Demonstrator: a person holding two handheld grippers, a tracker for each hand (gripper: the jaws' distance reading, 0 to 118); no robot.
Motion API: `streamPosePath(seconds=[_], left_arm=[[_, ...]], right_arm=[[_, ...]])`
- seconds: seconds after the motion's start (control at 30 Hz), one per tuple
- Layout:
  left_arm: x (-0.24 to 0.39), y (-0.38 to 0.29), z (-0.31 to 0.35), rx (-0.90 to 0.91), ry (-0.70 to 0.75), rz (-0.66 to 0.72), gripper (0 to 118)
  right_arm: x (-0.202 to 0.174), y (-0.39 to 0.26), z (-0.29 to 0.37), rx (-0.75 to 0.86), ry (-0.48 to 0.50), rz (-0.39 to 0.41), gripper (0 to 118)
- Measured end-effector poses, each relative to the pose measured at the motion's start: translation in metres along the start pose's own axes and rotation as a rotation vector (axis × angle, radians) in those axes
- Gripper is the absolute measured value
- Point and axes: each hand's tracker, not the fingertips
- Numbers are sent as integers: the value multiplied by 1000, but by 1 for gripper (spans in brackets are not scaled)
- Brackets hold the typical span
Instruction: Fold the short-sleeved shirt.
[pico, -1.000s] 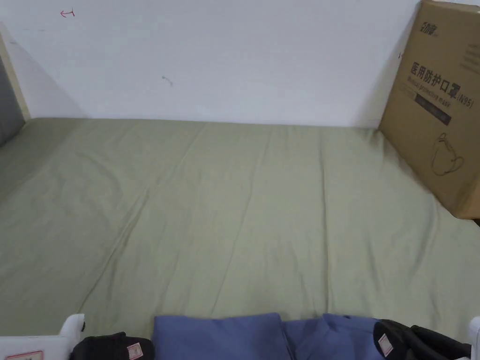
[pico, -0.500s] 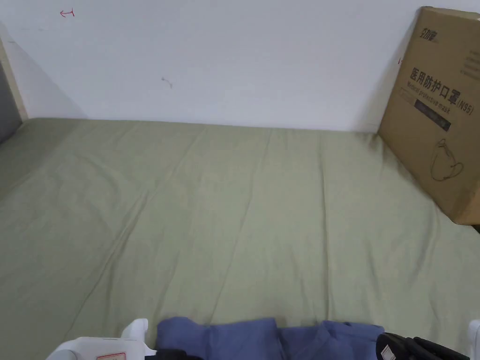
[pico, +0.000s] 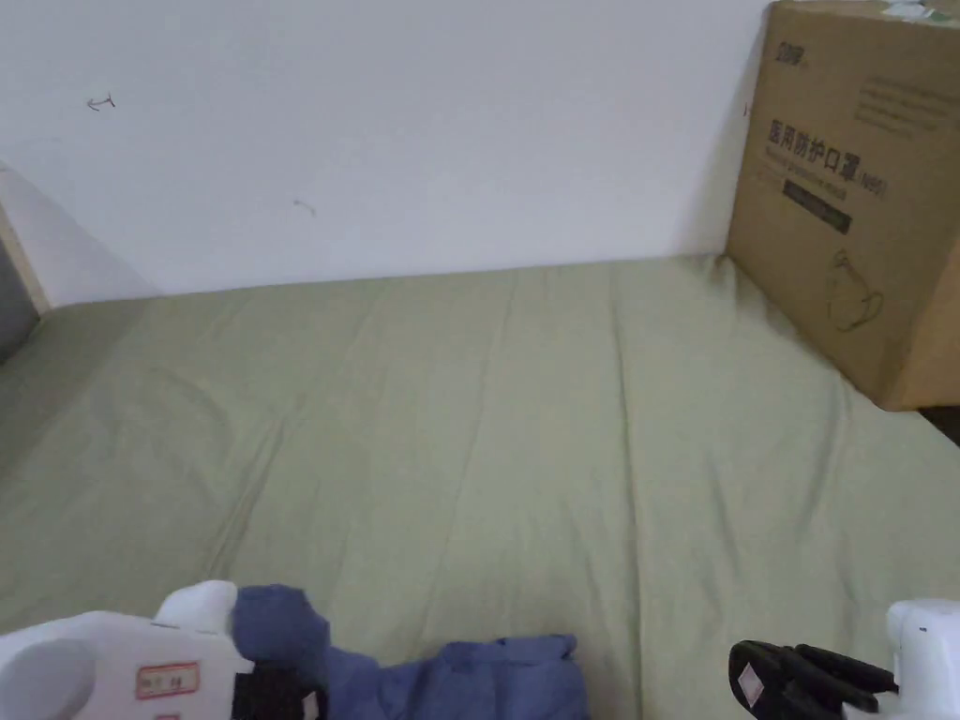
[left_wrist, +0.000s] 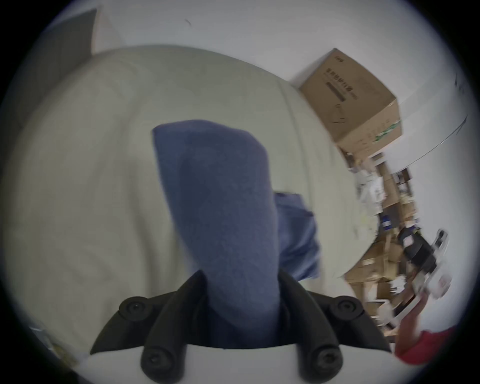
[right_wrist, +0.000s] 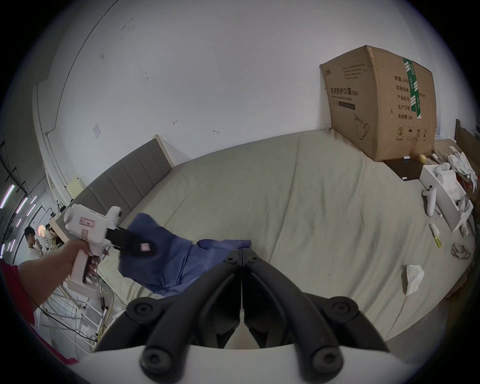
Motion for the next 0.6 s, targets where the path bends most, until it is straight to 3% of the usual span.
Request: streamPosePath(seconds=[0.07, 0.1, 0.17, 0.2, 0.23, 0.3, 0.37, 0.47, 0.5, 0.57, 0.6], left_arm=[[12, 5, -35, -36, -49, 7, 15], [24, 5, -53, -53, -81, -1, 28], [47, 5, -93, -90, -180, 46, 96], [53, 6, -108, -110, -216, 80, 115], [59, 8, -119, -91, -257, 120, 118], [61, 11, -126, -20, -366, 210, 114], [50, 15, -120, -22, -364, 280, 114], [32, 16, -89, 34, -221, 170, 112], [28, 14, -78, 57, -149, 103, 104], [26, 7, -56, 128, -22, -30, 44], [28, 2, -48, 174, 13, -86, 33]], right_arm=[[5, 1, 9, 15, -16, -16, 0], [8, 2, 13, 24, -18, -26, 0], [14, 3, 23, 36, -31, -34, 0], [16, 4, 27, 39, -42, -33, 0], [19, 4, 30, 42, -54, -30, 0], [23, 2, 35, 46, -74, -26, 0], [27, 0, 36, 44, -81, -32, 0], [32, -4, 32, 36, -78, -58, 0], [33, -5, 30, 34, -73, -64, 0], [32, -7, 26, 31, -69, -67, 0], [31, -8, 25, 28, -67, -67, 0]])
